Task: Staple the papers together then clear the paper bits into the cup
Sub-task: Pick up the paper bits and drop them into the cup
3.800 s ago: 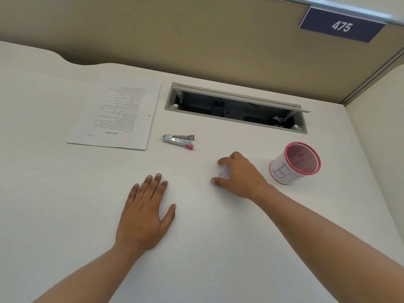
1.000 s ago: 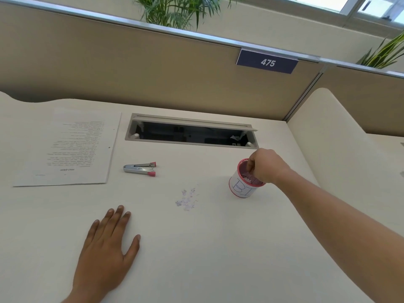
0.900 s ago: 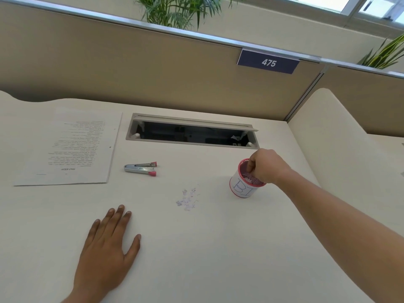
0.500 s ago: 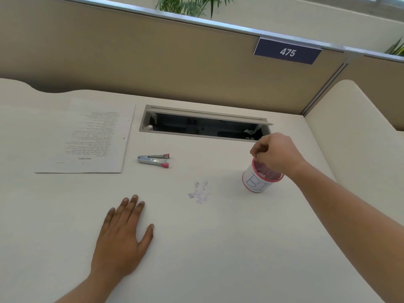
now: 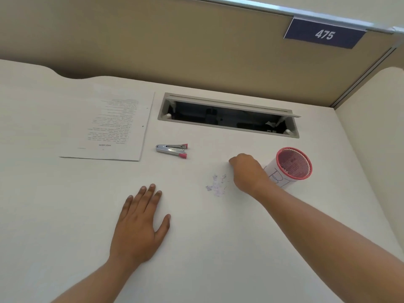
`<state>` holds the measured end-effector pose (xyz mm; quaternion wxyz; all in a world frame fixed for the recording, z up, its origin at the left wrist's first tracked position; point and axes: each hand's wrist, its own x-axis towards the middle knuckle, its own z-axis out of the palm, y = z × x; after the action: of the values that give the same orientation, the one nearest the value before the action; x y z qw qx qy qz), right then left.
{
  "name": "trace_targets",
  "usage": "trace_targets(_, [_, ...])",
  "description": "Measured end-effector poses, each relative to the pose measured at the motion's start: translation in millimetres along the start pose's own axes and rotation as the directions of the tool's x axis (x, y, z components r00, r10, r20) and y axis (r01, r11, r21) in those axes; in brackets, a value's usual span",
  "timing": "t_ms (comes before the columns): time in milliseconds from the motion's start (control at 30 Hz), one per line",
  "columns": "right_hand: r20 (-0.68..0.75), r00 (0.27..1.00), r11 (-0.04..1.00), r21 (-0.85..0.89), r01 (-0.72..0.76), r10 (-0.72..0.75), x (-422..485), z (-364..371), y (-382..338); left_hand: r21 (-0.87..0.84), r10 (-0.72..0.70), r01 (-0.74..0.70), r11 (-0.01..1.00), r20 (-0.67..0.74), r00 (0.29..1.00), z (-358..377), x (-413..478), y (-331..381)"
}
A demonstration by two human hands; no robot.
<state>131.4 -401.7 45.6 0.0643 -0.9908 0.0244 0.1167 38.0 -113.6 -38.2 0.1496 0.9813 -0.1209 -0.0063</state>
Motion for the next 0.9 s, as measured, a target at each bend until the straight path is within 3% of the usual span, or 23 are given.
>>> trace_targets(133, [-0.028,0.99,0.983,-0.131,0.13,-0.135,-13,21,-9,0.001,0.001,0.0,1.0,-0.007,1.0,0,0,0])
trace_targets(300, [-0.008,0.942,0.934,-0.129,0.333,-0.337,-46,37,-19,-0.001,0.005,-0.005,1.0,-0.015,1.0,1,0,0])
trace_targets(600, [-0.073,0.979,0.981,0.035,0.193,-0.19,9,30,-24,-0.005,-0.001,0.001,1.0,-0.021,1.0,2,0,0])
trace_targets(767, [-0.142,0.927,0.926,0.101,0.363,-0.348,-7,48,-24,-0.006,0.0,0.0,1.0,-0.027,1.0,1,0,0])
trace_targets(900, [-0.084,0.887,0.884,0.081,0.461,-0.454,-37,52,-8,-0.007,-0.001,0.001,1.0,-0.029,1.0,1,0,0])
